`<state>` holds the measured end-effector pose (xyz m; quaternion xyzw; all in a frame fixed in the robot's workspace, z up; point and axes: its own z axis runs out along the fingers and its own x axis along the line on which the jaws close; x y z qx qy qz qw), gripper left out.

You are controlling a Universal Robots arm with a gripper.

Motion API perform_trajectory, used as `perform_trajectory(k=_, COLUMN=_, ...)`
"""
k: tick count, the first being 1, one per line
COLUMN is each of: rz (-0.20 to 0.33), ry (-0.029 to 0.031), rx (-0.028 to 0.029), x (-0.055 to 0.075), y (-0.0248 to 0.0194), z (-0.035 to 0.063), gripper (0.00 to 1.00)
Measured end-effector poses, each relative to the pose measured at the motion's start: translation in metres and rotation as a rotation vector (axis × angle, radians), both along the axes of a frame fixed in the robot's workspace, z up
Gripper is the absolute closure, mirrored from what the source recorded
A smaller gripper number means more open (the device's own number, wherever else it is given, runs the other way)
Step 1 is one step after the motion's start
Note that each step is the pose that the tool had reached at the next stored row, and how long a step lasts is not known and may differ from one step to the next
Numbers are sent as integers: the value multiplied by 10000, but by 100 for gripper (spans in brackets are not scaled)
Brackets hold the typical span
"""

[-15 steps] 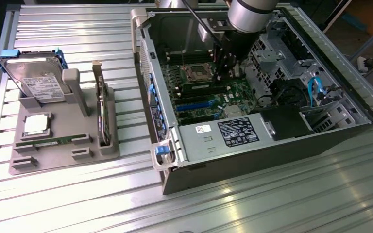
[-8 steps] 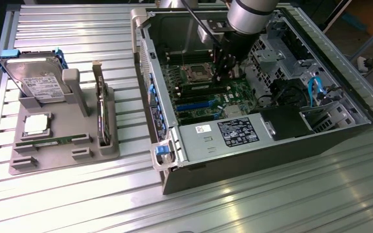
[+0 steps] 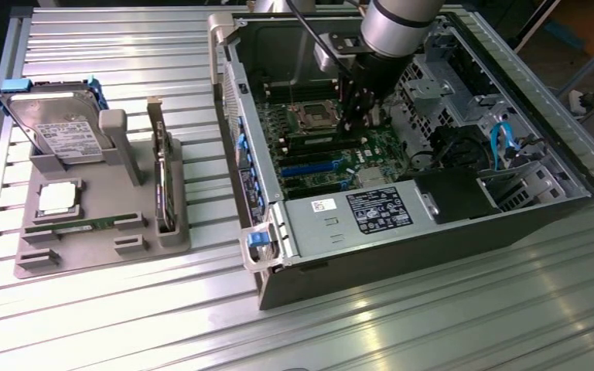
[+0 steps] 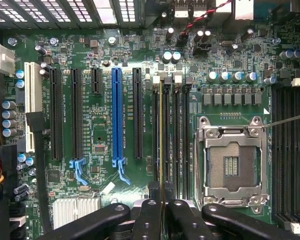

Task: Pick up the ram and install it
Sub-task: 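Insert the ram into the slot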

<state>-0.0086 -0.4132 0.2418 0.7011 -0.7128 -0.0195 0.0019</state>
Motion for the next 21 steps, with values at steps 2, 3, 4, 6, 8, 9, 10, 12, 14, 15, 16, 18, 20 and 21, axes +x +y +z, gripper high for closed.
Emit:
perform_trajectory(k=2, rz=0, ry=1, rx=-2, x=0, y=0, z=-4, gripper=88)
perform_trajectory(k=3, rz=-2, ry=0, rx=-1, x=0, y=0, z=-6, gripper=88)
perform_trajectory(k=4, rz=-13, ry=-1, rx=2, x=0, y=0, z=-8, gripper=88)
perform_trajectory(k=6, rz=-13, ry=0, rx=1, x=0, y=-2, z=-8, gripper=88)
perform_trajectory(k=8, rz=-12, ry=0, rx=1, x=0, y=-6, z=-8, gripper=88)
perform_trajectory(k=9, rz=-12, ry=0, rx=0, x=0, y=-7, z=-8, gripper=88)
perform_trajectory(k=10, rz=-13, ry=0, rx=0, x=0, y=-7, z=-7, gripper=88)
perform_trajectory(k=12, rz=-12, ry=0, rx=0, x=0, y=-7, z=-8, gripper=88)
perform_trajectory(k=14, rz=-12, ry=0, rx=0, x=0, y=-8, z=-8, gripper=88)
perform_trajectory(k=15, rz=-13, ry=0, rx=0, x=0, y=-8, z=-8, gripper=88)
perform_trajectory(k=16, rz=-13, ry=0, rx=0, x=0, y=-8, z=-8, gripper=88)
perform_trajectory(k=18, rz=-13, ry=-1, rx=2, x=0, y=-8, z=-14, gripper=88)
perform_trajectory(k=20, rz=-12, ry=-3, rx=-1, x=0, y=-8, z=-28, gripper=88)
perform_trajectory(k=21, rz=-11, ry=-5, rx=-1, x=0, y=-8, z=-35, gripper=88)
